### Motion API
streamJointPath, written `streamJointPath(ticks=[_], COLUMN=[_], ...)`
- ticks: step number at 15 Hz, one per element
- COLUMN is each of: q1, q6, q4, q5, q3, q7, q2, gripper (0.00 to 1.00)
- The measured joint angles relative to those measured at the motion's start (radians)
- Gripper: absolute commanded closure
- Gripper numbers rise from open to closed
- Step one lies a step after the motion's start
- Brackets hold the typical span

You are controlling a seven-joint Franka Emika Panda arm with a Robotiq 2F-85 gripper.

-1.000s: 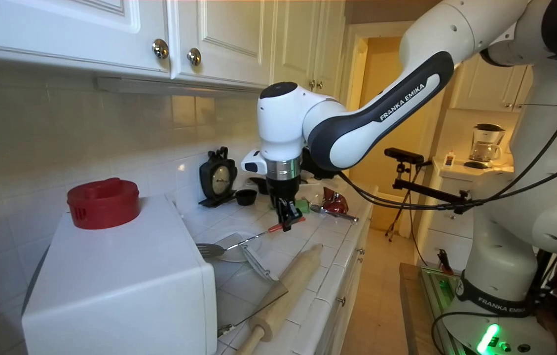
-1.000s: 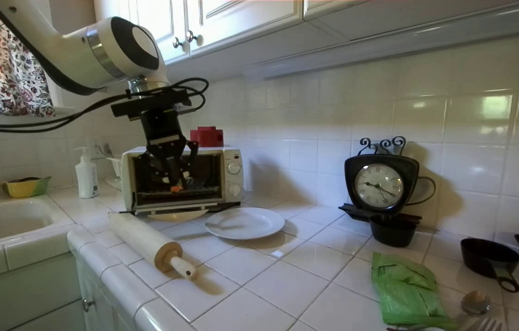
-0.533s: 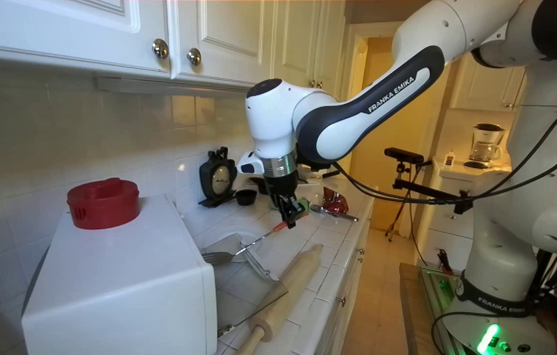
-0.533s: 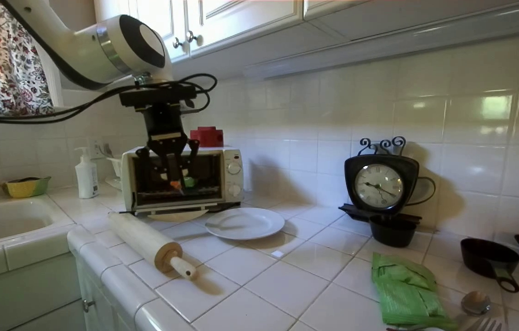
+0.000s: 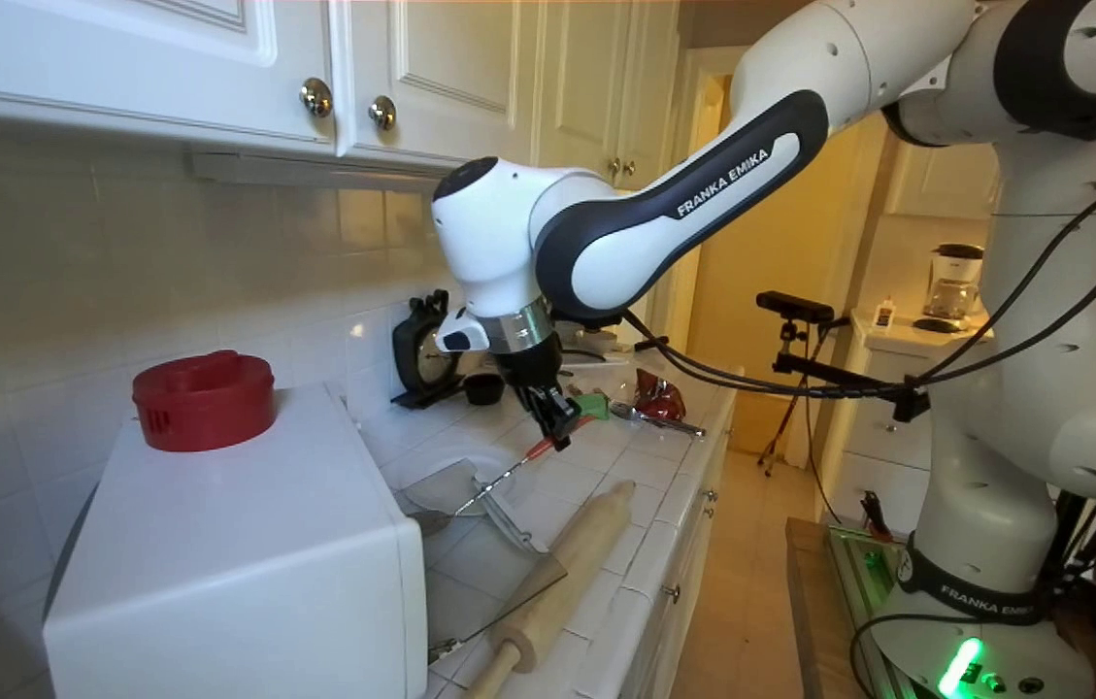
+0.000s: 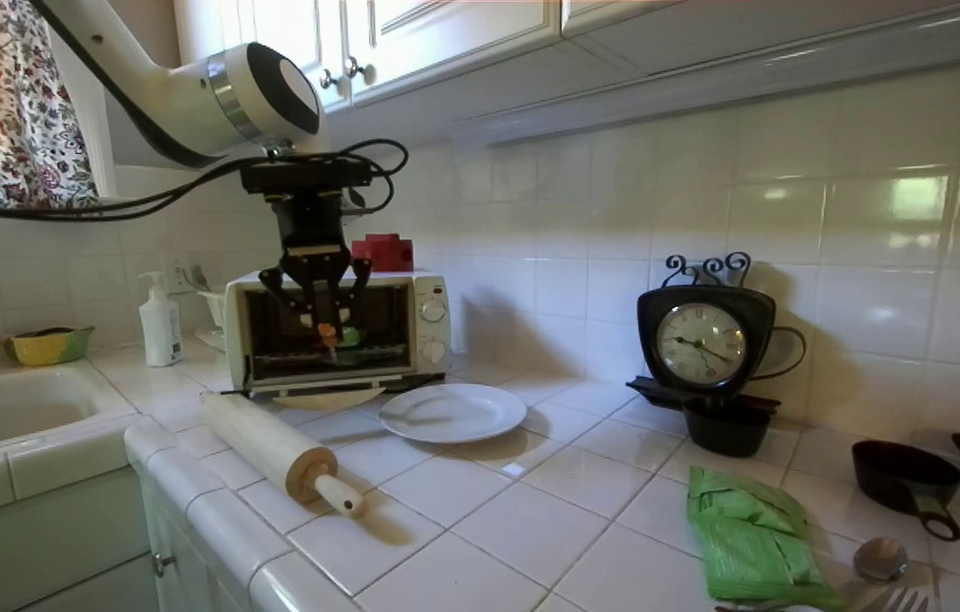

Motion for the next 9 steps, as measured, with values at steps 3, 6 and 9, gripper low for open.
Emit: streamJointPath(ticks=[3, 6, 9], q1=[0.005, 0.010, 0.023], q6=[-0.018, -0.052, -0.083], q4=[0.043, 0.082, 0.103], q5=[-0.001, -0.006, -0.007], q3=[0.003, 0.008, 0.016], q7=[-0.001, -0.001, 0.002], q2=[0.043, 0.069, 0.072], gripper=[0.95, 0.95, 0.95])
